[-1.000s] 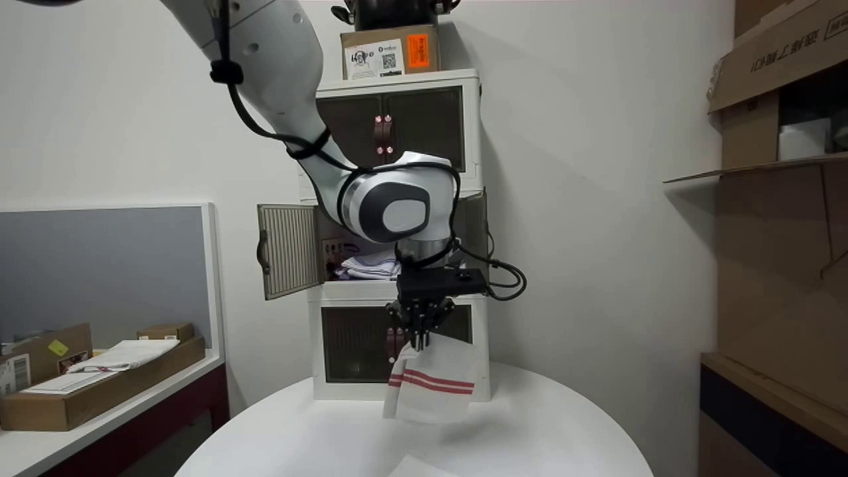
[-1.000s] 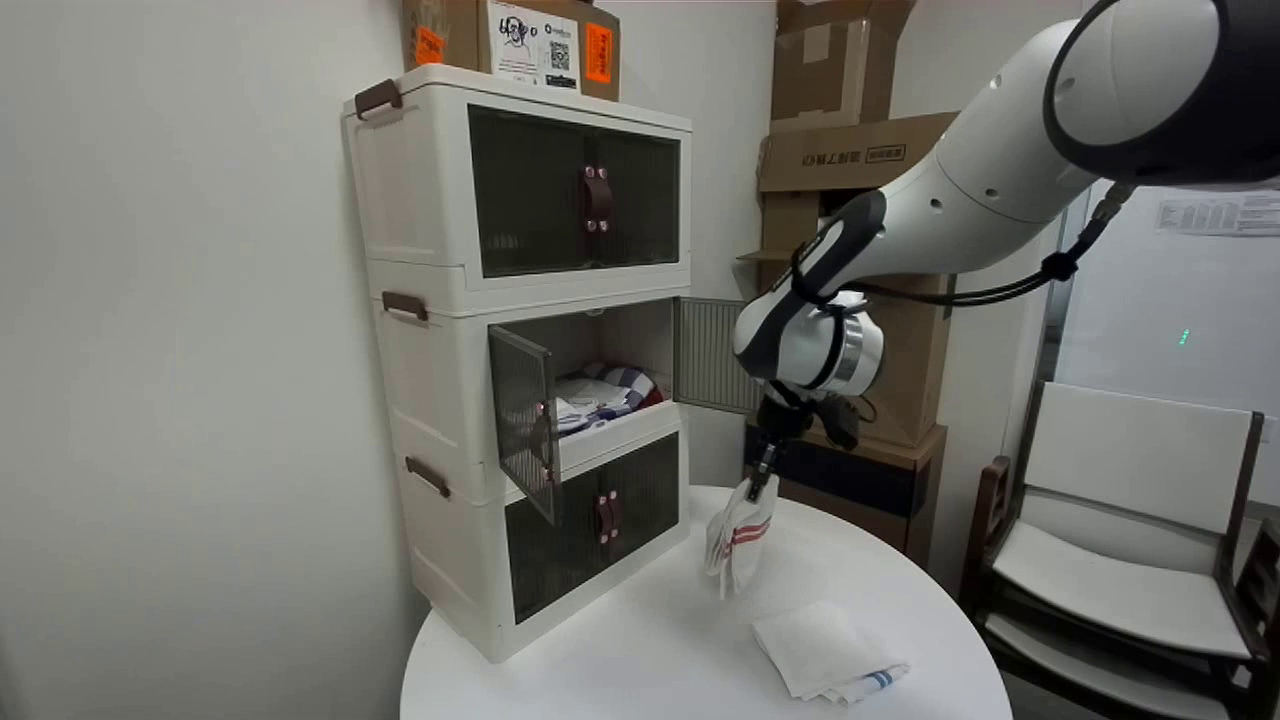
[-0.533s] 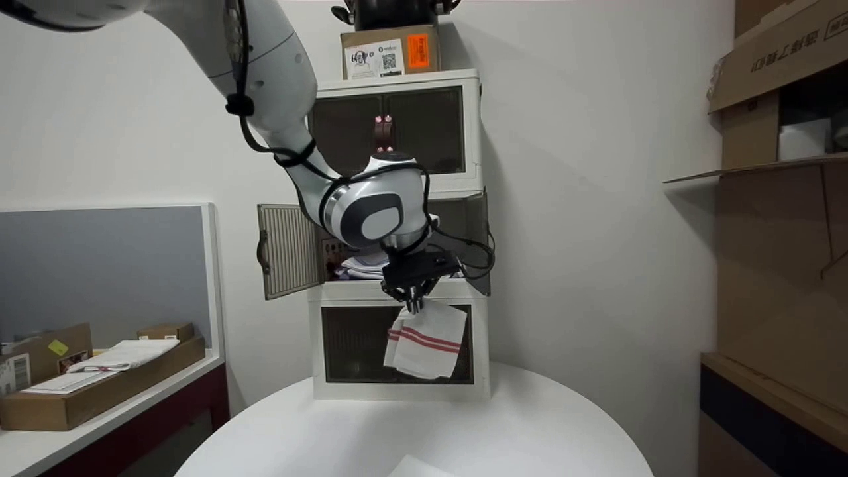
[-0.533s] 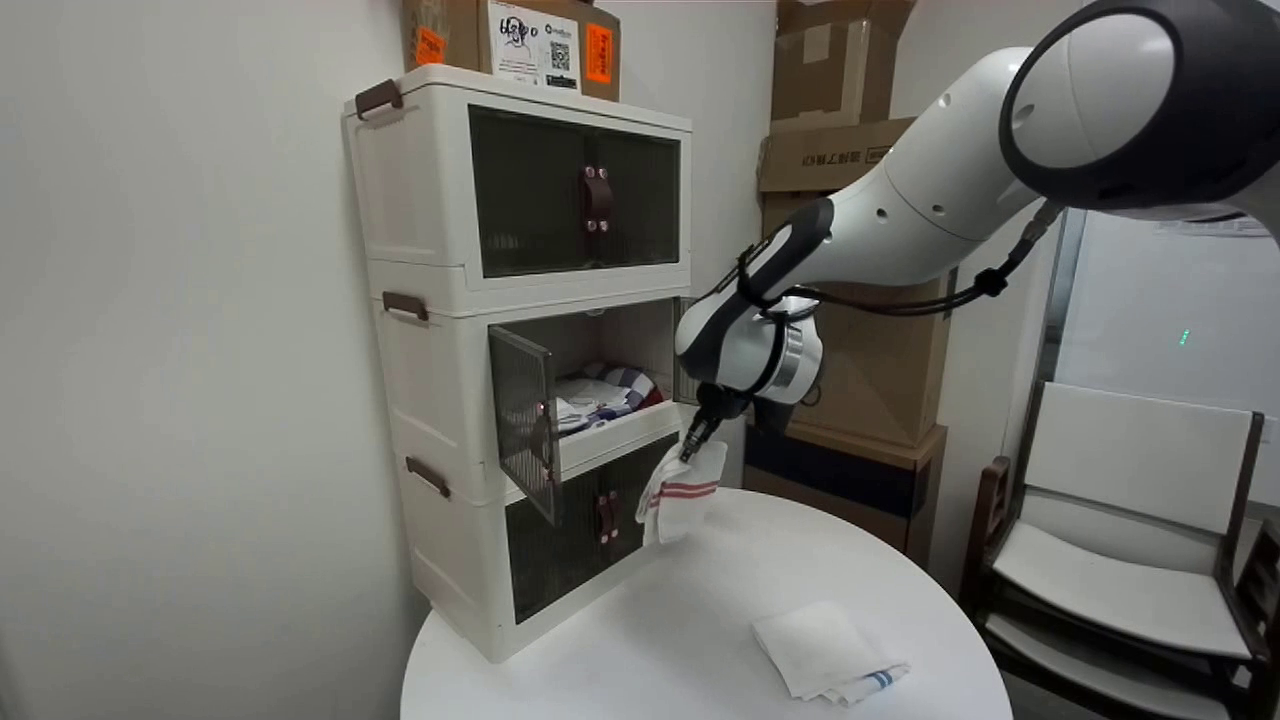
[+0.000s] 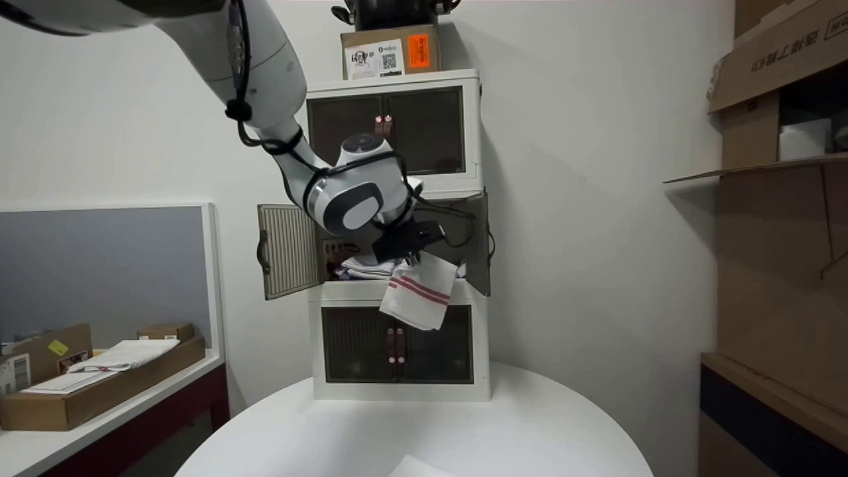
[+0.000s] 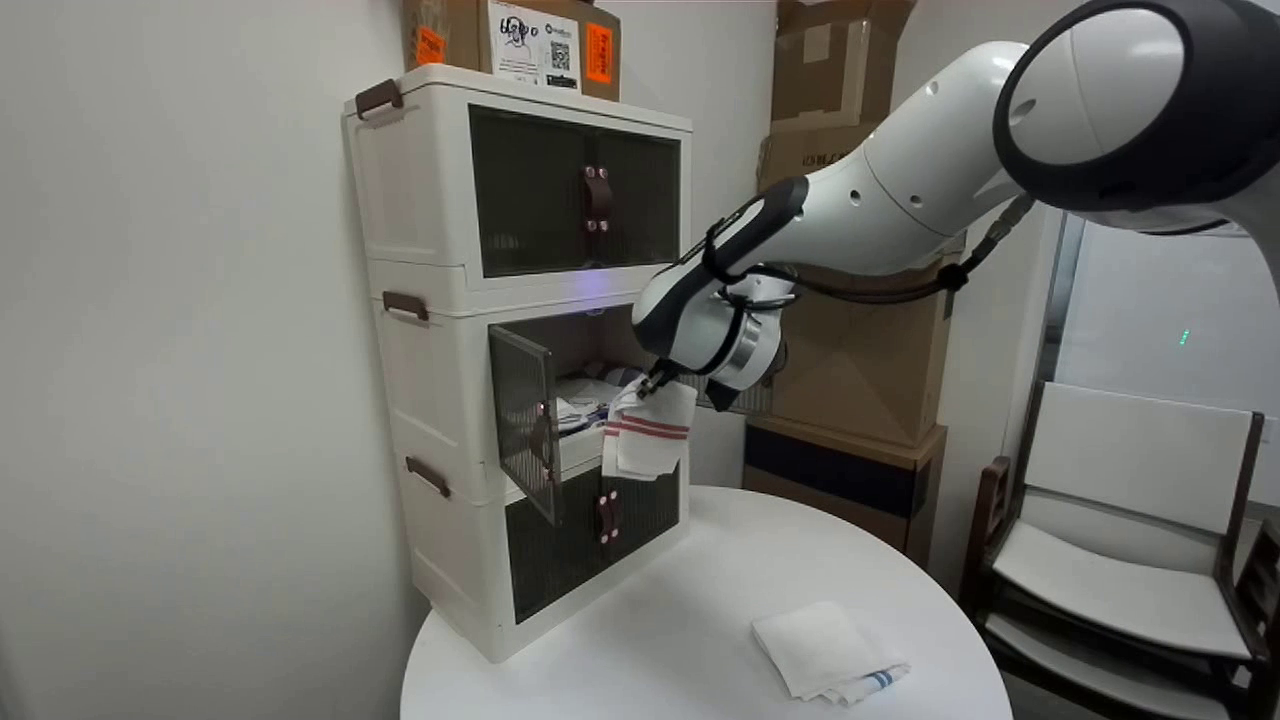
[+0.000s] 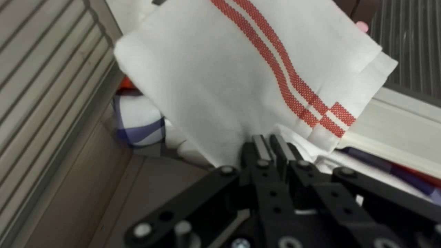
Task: Move the cloth from the table and place it in the cabinet
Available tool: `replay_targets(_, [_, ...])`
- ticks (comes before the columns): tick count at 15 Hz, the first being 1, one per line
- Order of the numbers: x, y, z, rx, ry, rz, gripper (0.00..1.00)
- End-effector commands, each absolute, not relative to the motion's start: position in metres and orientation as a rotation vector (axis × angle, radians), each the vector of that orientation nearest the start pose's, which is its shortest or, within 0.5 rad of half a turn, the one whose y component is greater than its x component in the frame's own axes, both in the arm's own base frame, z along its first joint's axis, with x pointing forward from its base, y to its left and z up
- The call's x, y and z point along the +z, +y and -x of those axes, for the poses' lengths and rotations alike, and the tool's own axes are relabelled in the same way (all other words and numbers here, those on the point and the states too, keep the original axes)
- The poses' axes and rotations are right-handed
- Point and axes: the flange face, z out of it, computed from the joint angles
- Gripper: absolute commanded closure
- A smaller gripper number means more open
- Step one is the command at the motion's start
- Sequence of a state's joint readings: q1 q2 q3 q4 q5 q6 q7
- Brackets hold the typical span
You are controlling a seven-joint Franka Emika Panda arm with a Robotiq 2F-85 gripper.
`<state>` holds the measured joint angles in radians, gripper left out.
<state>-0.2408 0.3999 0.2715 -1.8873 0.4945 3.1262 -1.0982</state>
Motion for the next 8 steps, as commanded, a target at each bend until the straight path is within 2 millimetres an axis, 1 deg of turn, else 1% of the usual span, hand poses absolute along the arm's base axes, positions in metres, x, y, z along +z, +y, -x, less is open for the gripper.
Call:
replay_targets(1, [0.41,-0.034,-0.693,-1.575,-0.726,2.809,0.98])
replay_targets(4, [0.412,-0.031,-0.704,-1.707,-0.656,2.77,0.98])
replay_targets(8, [0.399,-0.041,-0.717,-1.804,-0.586,2.763,0.98])
